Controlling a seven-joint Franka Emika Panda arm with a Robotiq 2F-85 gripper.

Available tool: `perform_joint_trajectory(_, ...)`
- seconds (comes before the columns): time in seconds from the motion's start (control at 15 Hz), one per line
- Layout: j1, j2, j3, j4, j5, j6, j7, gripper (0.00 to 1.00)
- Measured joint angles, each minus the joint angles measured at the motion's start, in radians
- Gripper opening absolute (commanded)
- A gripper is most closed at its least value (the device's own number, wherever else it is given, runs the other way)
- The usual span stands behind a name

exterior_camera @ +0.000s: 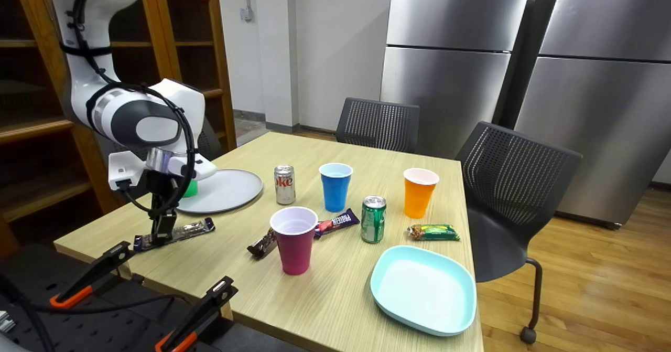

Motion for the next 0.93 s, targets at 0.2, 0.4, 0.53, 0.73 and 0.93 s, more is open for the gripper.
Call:
perform_joint_trajectory(0.2,0.000,0.000,0.000,0.000,0.000,0.000,0.000,0.09)
perform_joint_trajectory(0.4,0.000,0.000,0.000,0.000,0.000,0.000,0.000,0.09)
perform_joint_trajectory(0.53,0.000,-0.001,0.000,0.000,0.000,0.000,0.001,0.09)
perform_joint_trajectory(0.73,-0.001,-0.013,0.000,-0.007,0.000,0.000,0.008,0.09)
perform_joint_trajectory(0.93,-0.001,-0.042,0.000,-0.024,0.000,0.000,0.014,0.09)
